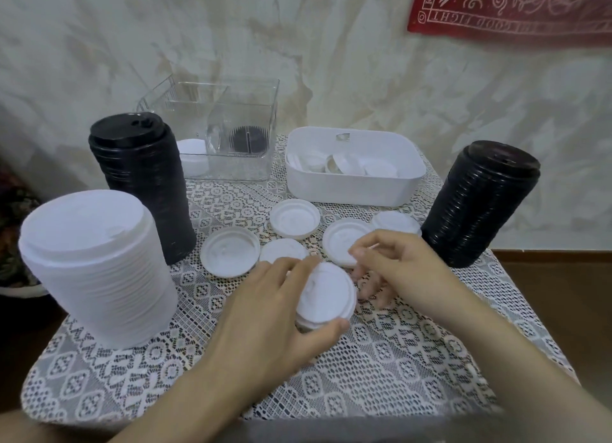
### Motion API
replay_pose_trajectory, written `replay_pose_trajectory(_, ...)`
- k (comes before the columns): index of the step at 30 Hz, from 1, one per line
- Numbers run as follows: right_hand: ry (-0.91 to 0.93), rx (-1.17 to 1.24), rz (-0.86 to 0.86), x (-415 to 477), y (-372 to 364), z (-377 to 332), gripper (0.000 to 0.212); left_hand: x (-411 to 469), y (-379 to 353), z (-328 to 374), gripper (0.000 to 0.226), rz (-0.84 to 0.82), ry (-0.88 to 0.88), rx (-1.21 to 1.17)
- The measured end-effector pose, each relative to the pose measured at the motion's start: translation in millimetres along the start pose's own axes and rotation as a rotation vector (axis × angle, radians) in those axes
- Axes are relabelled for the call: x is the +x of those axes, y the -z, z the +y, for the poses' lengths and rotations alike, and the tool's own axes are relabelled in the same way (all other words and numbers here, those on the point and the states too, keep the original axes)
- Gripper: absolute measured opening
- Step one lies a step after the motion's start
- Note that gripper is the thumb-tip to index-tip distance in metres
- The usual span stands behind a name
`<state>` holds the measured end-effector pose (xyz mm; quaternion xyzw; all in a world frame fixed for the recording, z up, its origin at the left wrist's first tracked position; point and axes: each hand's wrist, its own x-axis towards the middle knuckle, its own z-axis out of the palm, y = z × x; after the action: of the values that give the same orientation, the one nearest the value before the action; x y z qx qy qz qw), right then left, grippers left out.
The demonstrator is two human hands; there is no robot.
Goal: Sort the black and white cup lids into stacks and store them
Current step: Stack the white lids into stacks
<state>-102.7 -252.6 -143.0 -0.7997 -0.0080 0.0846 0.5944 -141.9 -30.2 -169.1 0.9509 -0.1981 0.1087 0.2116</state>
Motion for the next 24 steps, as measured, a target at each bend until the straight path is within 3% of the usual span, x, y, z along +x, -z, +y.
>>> replay_pose_trajectory(2, 0.087, -0.391, 0.110, 5.4, 6.0, 5.7, 0.008, -3.4, -3.1, 1.6, 0.093, -0.029, -0.018, 0.000)
replay_pose_trajectory(4, 0.083, -0.736, 0.073, 7.4, 8.1, 11.1, 0.013, -4.8, -6.1, 1.2, 0.093, -0.052, -0.033, 0.017)
replay_pose_trajectory(7, 0.129, -0.867, 0.080, 7.9, 5.3, 13.2, 0.008, -3.4, -9.5, -4.3, 0.094, -0.072, -0.028, 0.043)
replay_pose_trajectory(9, 0.199, -0.805, 0.140, 10.0, 3.7, 13.6, 0.004, -2.8, -8.2, -6.9, 0.095, -0.089, -0.016, 0.068)
replay_pose_trajectory(12, 0.213, -0.391, 0.172, 12.8, 0.1, 9.0, 0.008, -2.6, -6.6, -9.8, 0.096, -0.092, 0.005, 0.038)
replay_pose_trajectory(14, 0.168, -0.126, 0.115, 12.2, -0.9, 2.1, 0.019, -1.0, -6.5, -12.3, 0.100, -0.105, 0.026, -0.005)
replay_pose_trajectory(17, 0.020, 0.062, 0.010, 9.3, -1.2, -0.7, 0.031, 2.3, -7.0, -17.2, 0.108, -0.143, 0.063, -0.102)
replay_pose_trajectory(21, -0.188, 0.109, -0.018, 13.2, 0.7, 11.7, 0.023, 4.5, -3.6, -21.4, 0.105, -0.166, 0.054, -0.096)
replay_pose_trajectory(24, -0.069, -0.238, 0.116, 11.9, -2.4, 14.9, 0.014, 5.1, 1.2, -23.0, 0.103, -0.220, 0.021, -0.076)
